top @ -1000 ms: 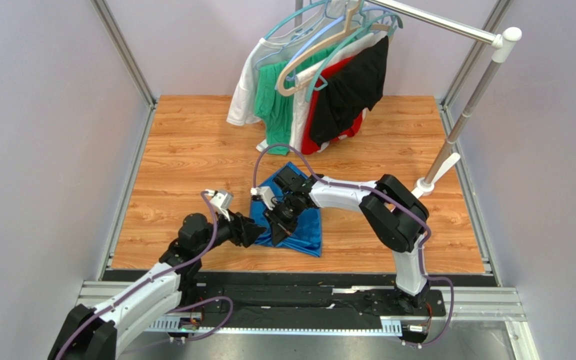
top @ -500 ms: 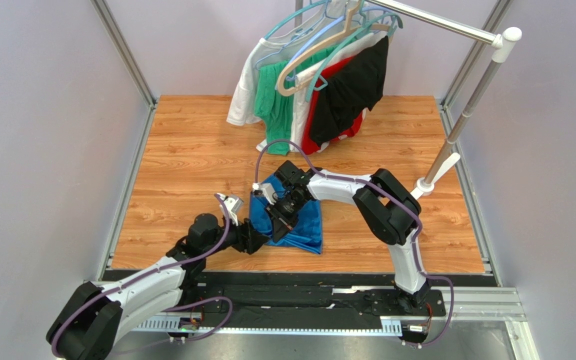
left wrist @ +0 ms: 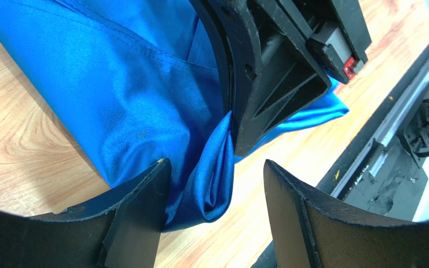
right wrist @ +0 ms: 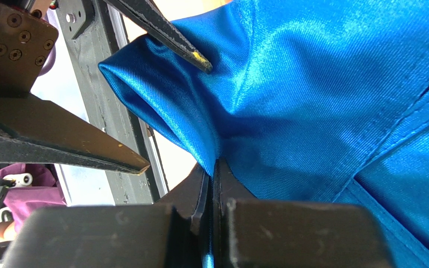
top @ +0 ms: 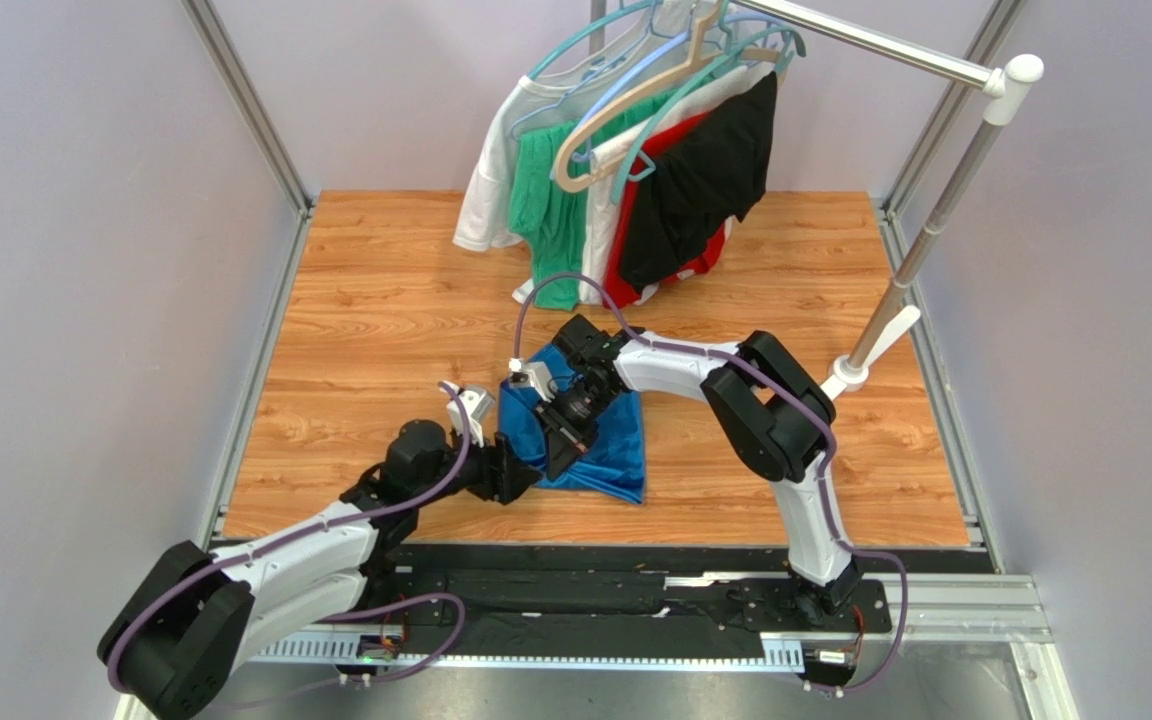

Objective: Fold the napkin, place the utensils inside, and roll it up
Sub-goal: Roll the napkin with the utensil

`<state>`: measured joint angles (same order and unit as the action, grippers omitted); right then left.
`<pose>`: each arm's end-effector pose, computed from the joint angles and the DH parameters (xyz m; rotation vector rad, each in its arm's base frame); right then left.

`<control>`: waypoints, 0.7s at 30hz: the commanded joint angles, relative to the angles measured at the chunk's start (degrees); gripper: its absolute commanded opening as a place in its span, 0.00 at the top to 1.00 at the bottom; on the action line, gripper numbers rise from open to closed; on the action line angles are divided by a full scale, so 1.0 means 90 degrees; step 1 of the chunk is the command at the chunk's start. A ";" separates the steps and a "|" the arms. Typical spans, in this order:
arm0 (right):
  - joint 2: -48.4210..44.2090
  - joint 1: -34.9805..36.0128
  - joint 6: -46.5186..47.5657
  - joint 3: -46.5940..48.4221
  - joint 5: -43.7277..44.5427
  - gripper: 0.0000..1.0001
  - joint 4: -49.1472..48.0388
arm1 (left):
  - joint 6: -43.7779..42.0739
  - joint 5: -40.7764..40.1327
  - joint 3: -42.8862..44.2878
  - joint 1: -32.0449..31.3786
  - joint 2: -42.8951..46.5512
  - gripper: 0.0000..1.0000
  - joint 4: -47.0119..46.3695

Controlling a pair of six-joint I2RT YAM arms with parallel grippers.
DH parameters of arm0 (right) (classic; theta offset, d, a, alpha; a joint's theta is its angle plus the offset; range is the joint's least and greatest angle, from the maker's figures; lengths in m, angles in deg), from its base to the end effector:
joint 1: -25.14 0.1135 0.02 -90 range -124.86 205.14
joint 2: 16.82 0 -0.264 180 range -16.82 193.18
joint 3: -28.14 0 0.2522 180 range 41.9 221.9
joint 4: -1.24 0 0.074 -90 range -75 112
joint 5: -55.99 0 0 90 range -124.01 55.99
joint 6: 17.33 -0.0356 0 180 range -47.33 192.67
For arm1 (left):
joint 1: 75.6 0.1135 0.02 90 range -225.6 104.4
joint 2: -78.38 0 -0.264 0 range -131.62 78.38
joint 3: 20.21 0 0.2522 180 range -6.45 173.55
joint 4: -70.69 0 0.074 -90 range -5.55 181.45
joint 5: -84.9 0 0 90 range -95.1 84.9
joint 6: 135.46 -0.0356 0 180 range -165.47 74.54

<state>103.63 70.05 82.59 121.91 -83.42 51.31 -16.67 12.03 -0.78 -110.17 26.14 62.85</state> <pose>0.2652 0.3025 0.1333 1.4175 -2.4089 -1.3221 0.1326 -0.1041 0.1400 0.3106 2.1099 -0.9828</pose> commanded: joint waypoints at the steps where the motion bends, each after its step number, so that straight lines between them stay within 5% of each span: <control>1: 0.0094 -0.0048 0.0149 0.0270 -0.0301 1.00 0.0096 | -0.0143 -0.0193 0.0356 -0.0085 -0.0384 0.31 0.0105; 17: 0.0192 -0.0165 0.0149 0.0339 -0.0487 1.00 0.0116 | -0.0006 -0.0731 0.0932 -0.0202 -0.1264 0.78 0.0662; 21: -0.0061 -0.0262 0.0022 0.0144 -0.0555 0.87 -0.0099 | 0.0062 -0.0819 0.1069 -0.0212 -0.1499 0.97 0.0828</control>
<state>105.09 69.13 83.00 122.98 -86.02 52.38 -16.17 6.93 6.96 -111.98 14.18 67.24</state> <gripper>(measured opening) 0.062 0.091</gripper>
